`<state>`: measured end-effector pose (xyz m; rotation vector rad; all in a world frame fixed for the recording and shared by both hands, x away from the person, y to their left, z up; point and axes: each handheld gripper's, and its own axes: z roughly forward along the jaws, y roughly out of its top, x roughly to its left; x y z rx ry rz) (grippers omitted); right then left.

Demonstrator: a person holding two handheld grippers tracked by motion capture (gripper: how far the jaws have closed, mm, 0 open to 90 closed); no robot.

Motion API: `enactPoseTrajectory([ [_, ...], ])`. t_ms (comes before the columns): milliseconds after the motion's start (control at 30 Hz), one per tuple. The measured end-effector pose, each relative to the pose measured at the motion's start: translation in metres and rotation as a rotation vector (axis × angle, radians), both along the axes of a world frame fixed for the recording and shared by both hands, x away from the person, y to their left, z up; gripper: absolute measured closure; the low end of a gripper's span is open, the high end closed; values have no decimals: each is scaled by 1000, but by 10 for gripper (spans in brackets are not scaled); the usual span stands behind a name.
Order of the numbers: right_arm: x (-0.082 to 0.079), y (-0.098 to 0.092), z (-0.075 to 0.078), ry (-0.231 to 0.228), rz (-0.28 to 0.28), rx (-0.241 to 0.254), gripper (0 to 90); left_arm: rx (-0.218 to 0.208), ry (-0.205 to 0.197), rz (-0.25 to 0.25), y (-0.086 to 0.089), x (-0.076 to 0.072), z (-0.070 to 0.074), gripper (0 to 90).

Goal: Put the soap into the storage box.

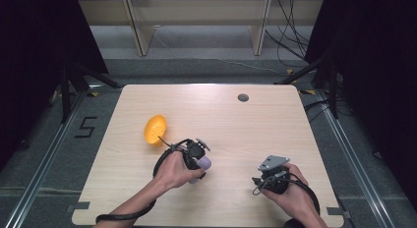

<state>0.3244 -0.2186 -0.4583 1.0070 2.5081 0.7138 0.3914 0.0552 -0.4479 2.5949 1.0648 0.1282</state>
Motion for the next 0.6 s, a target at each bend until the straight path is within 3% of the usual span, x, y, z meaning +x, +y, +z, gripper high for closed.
enactPoseTrajectory([
  [167,0,0,1,1,1,1,554,7,-14,29,7,5,3,493],
  [400,0,0,1,0,2,0,554,5,-26,115,17,11,4,493],
  [467,0,0,1,1,1,1,554,25,-26,116,20,13,5,493],
  [600,0,0,0,-4,-1,0,554,2,-36,166,24,16,7,493],
])
